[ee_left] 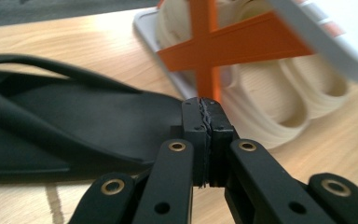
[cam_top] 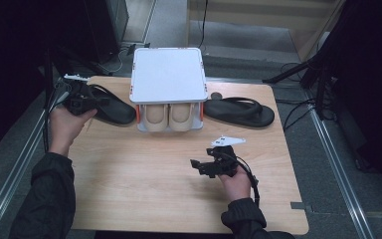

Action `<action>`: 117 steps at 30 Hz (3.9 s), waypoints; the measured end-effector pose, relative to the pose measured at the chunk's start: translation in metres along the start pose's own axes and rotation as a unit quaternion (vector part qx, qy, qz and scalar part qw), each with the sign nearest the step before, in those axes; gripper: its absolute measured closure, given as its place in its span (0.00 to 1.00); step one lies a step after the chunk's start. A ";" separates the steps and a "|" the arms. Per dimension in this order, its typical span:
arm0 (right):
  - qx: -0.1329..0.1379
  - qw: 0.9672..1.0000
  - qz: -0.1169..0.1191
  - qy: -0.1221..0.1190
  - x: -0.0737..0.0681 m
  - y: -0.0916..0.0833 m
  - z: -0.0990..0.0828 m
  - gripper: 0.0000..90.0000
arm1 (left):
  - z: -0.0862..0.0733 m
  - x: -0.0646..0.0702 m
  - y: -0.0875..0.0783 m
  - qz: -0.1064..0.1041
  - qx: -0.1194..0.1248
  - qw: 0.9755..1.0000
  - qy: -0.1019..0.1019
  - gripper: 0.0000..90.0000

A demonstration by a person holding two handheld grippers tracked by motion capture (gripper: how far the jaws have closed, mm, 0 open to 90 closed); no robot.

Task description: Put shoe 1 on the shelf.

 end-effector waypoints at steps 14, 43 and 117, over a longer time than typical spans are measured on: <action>-0.011 1.000 -0.001 -0.003 -0.003 0.007 -0.003 0.24 | -0.045 -0.032 0.048 0.044 -0.036 0.998 -0.021 1.00; -0.018 1.000 -0.002 0.004 -0.003 -0.001 -0.005 0.23 | -0.063 -0.044 0.064 0.045 -0.059 0.997 -0.030 1.00; -0.009 1.000 -0.018 0.021 0.009 -0.013 -0.004 0.24 | -0.063 -0.108 0.017 0.098 -0.022 0.991 -0.090 0.48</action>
Point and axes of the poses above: each handheld gripper's, and its own axes: y roughly forward along the jaws, z roughly out of its top, x roughly to its right, the point moved 9 cm from there along y, roughly forward along the jaws, and after that the axes turned 10 degrees about x, right-handed, at the moved point
